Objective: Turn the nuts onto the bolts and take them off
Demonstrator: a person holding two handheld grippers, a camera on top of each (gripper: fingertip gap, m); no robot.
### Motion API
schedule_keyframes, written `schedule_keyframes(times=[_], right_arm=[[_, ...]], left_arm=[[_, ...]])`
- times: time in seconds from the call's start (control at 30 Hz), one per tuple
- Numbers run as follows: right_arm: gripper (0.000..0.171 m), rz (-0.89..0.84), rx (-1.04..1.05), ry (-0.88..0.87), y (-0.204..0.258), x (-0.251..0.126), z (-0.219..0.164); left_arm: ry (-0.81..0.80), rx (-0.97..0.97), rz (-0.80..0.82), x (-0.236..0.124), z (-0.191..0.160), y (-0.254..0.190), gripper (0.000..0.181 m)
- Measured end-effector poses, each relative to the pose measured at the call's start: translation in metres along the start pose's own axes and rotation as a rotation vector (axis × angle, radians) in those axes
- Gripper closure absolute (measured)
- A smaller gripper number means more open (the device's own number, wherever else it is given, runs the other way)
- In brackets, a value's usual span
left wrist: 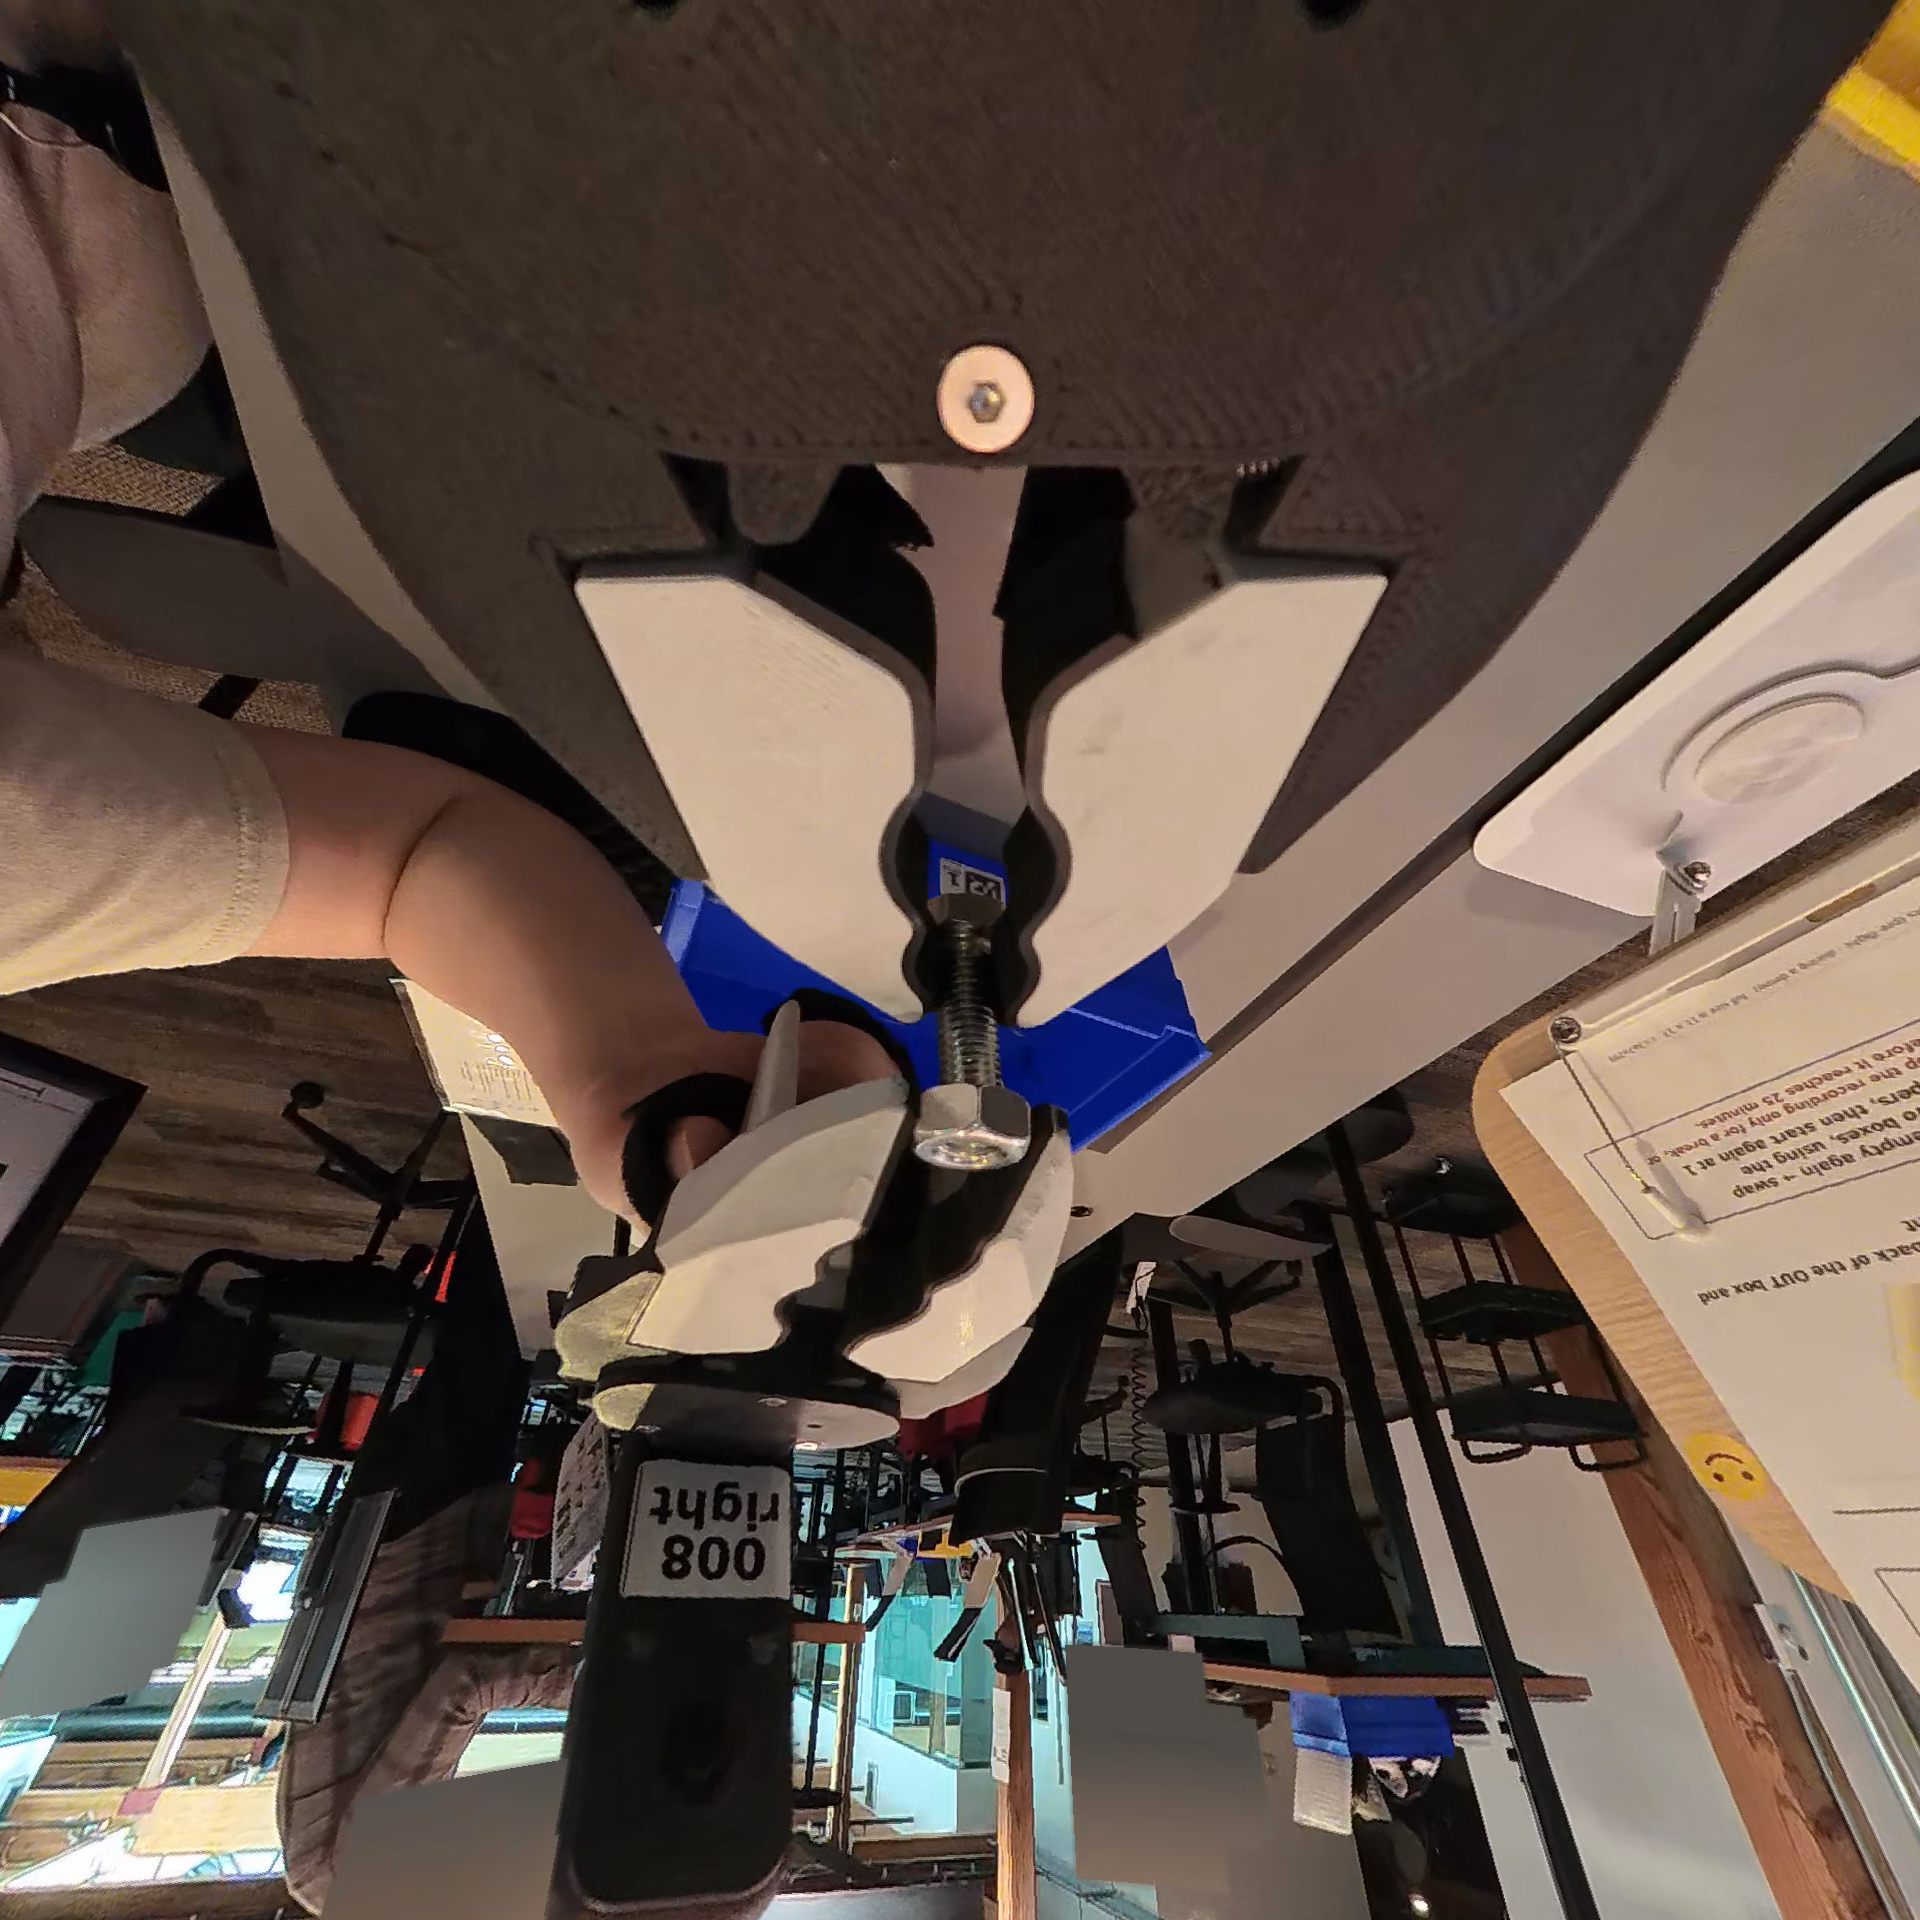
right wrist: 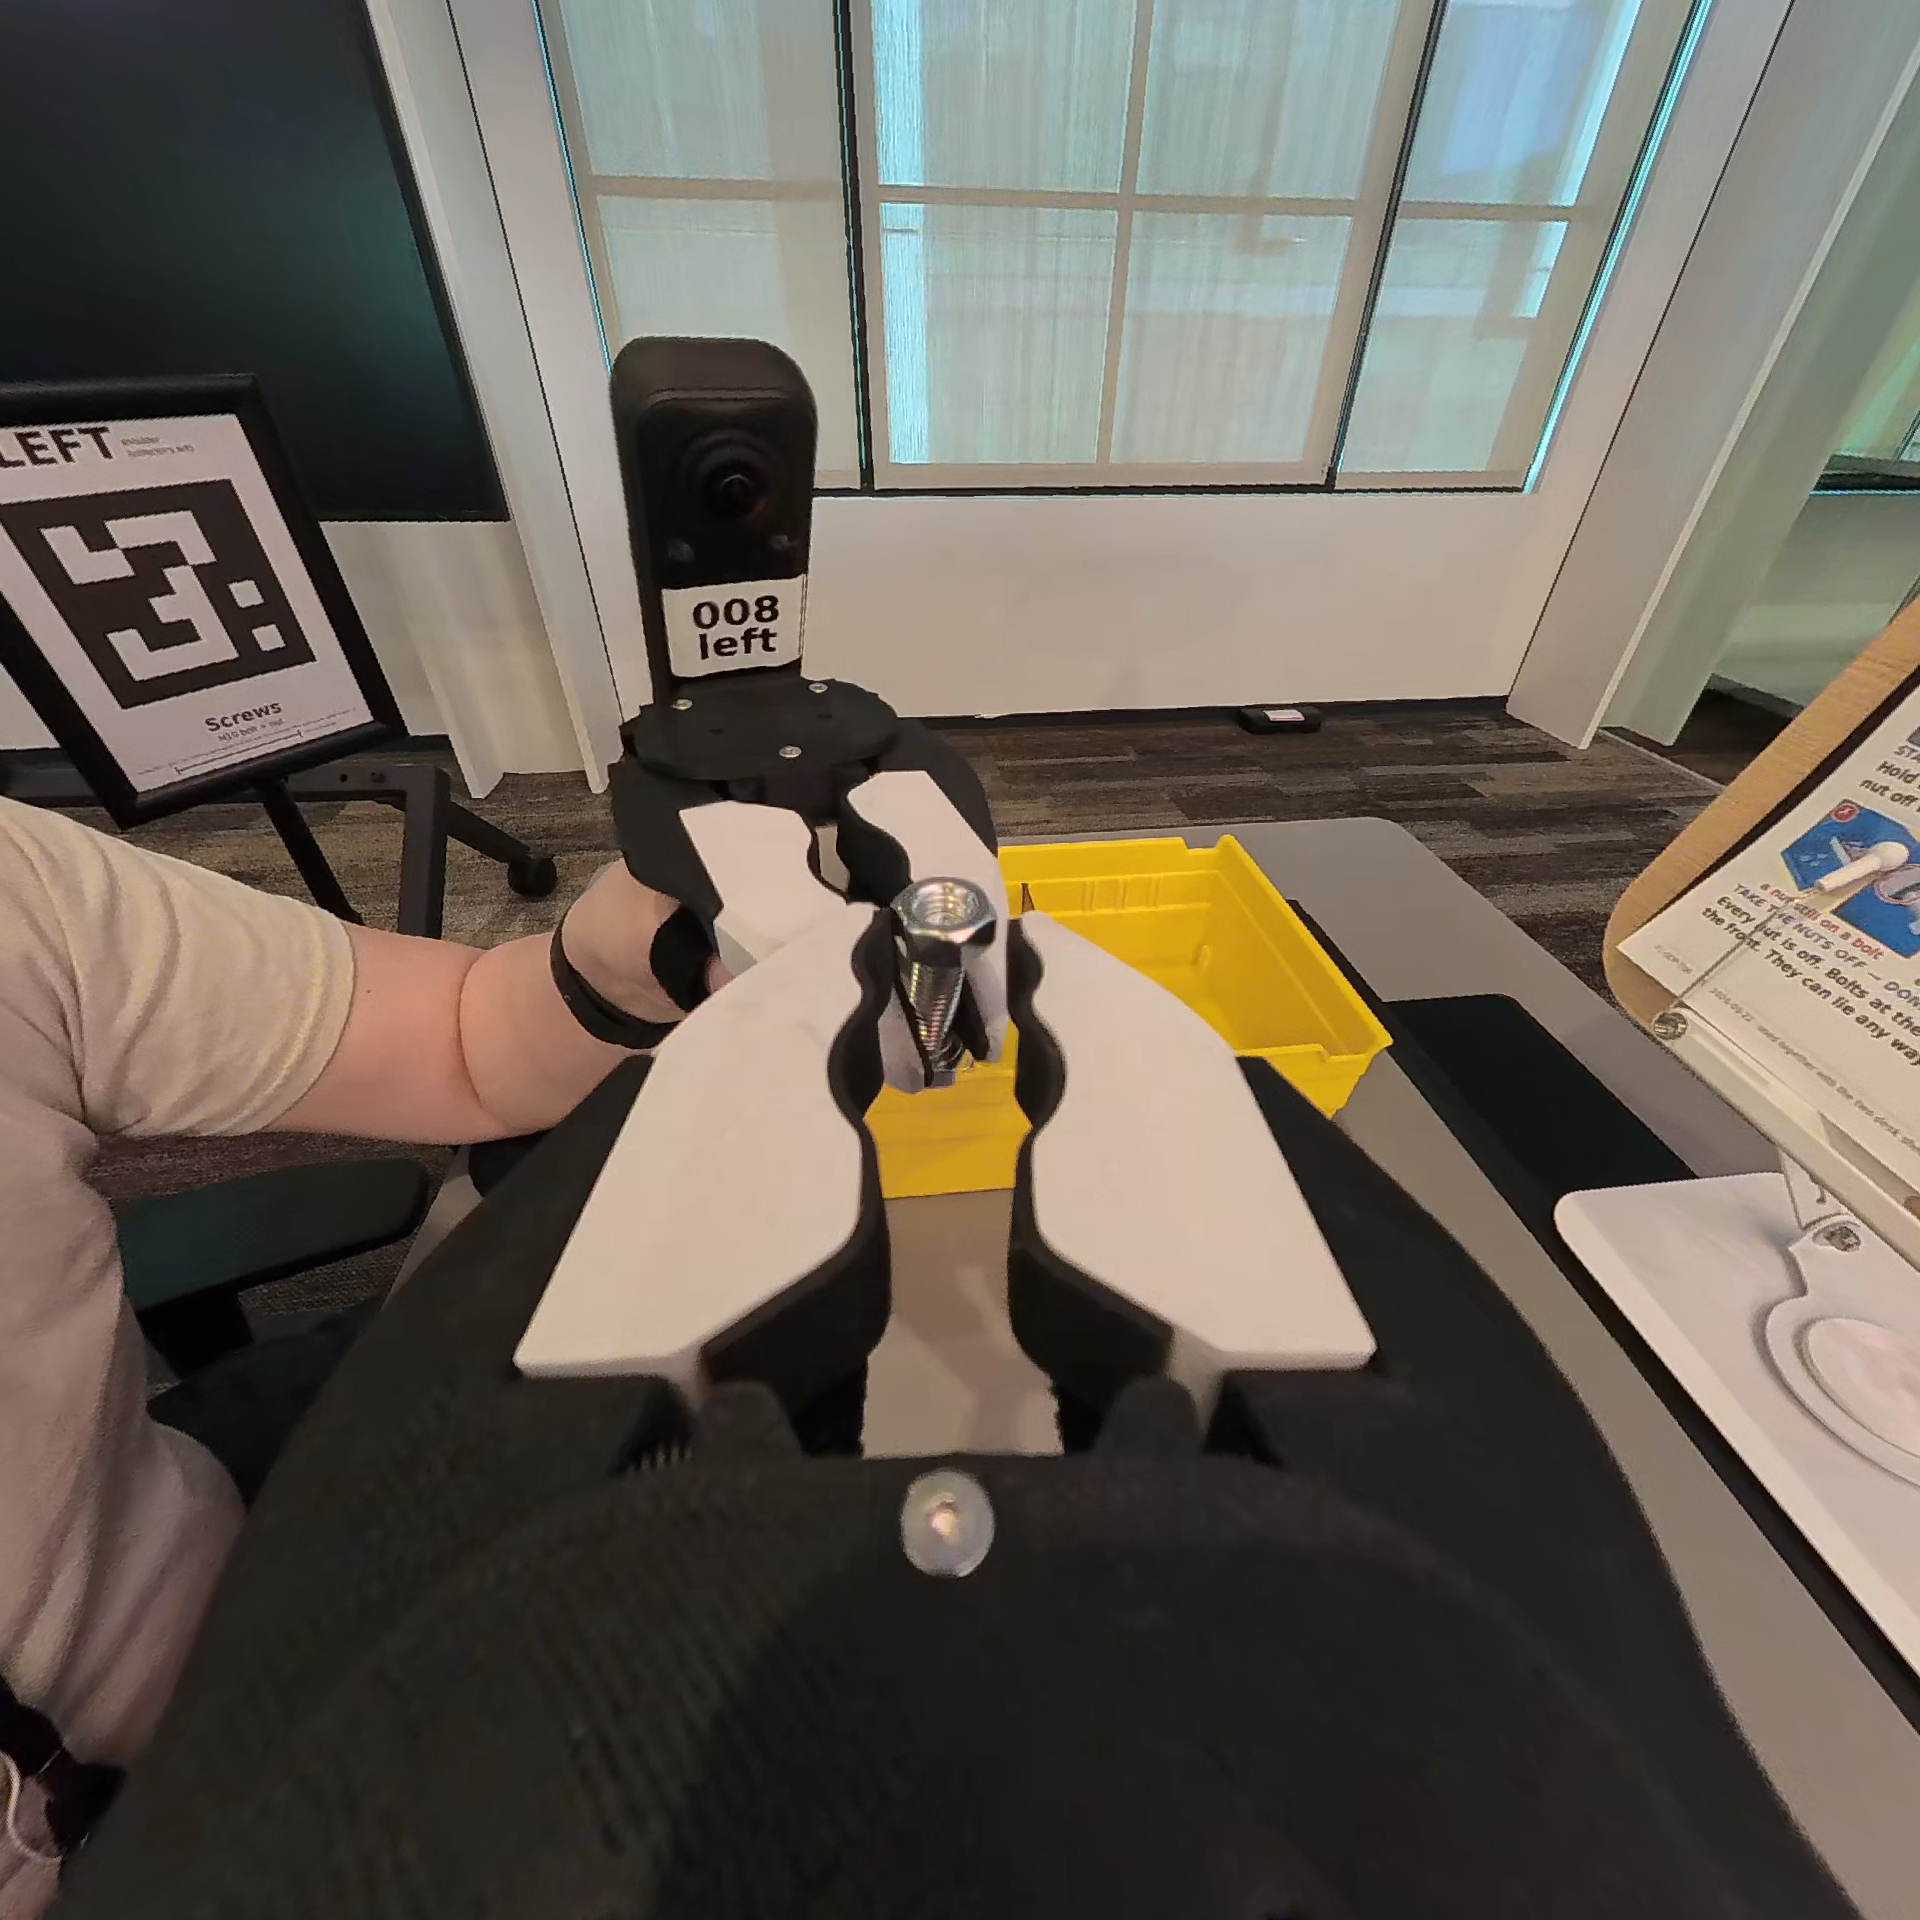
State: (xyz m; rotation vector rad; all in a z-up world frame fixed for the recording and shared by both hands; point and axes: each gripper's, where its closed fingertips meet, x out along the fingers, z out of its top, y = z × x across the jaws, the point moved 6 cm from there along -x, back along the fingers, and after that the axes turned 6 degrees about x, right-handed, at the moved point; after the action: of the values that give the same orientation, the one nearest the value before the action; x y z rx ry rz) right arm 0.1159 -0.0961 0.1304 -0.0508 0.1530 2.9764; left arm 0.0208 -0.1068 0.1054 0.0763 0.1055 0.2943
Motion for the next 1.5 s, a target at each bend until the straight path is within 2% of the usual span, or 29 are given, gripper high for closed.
schedule_keyframes(times=[0.93, 1.1, 1.33, 1.5], right_arm=[[0.147, 0.016, -0.068, 0.018, 0.011, -0.004, 0.005], [0.147, -0.05, -0.101, -0.002, 0.008, -0.005, 0.007], [0.148, 0.02, -0.097, 0.021, 0.016, -0.002, 0.005], [0.148, -0.05, -0.133, -0.03, 0.013, -0.007, 0.011]], left_arm=[[-0.017, -0.013, 0.03, -0.007, 0.003, 0.006, 0.172], [-0.016, -0.011, 0.029, -0.007, 0.003, 0.006, 0.172], [-0.016, -0.015, 0.035, -0.007, 0.002, 0.008, 0.172], [-0.017, -0.011, 0.029, -0.007, 0.003, 0.006, 0.172]])
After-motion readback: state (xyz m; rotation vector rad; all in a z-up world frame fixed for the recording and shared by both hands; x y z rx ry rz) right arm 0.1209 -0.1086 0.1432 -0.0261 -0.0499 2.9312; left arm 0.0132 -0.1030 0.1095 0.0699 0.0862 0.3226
